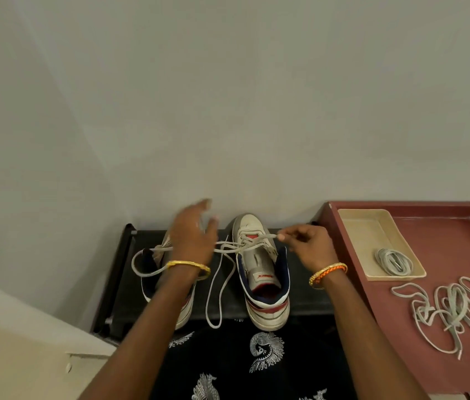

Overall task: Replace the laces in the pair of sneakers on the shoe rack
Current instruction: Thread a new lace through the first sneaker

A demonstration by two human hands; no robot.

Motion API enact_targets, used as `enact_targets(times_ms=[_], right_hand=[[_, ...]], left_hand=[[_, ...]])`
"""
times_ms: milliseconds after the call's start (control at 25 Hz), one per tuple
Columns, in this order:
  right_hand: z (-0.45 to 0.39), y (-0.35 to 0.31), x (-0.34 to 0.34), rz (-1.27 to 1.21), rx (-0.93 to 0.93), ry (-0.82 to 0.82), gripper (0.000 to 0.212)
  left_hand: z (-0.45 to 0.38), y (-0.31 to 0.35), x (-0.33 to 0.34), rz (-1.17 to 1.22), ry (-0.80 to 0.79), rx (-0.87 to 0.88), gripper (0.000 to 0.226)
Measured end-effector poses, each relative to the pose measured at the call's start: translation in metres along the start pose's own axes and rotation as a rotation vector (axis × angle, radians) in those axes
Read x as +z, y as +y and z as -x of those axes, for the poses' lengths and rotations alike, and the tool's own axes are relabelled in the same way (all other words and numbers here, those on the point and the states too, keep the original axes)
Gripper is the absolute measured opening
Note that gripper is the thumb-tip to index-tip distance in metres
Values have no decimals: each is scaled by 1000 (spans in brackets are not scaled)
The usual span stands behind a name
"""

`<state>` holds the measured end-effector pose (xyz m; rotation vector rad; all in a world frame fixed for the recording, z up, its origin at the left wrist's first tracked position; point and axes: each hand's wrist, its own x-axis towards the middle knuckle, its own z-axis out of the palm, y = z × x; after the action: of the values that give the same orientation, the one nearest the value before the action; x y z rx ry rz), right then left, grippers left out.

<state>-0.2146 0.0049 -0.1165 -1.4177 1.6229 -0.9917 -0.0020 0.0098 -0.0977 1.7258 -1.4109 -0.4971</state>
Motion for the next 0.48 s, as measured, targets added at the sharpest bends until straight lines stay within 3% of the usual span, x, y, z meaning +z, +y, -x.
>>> enact_targets(times_ms=[80,120,240,320,480], right_hand=[[-6,-6,11,-3,-42,-90,8],[-10,-8,14,-8,-48,-101,8],[-20,-3,17,-12,-21,-71,9],[-29,11,19,58,65,-74,17],[-42,29,35,467,227,-303,28]], left_hand=[[8,6,36,19,-295,108,29],[9,7,50,3,-364,114,23],[1,2,76,28,-382,-19,12],[-5,-2,84,-121,-333,-99,13],[-8,-1,103,-441,-368,-175,19]])
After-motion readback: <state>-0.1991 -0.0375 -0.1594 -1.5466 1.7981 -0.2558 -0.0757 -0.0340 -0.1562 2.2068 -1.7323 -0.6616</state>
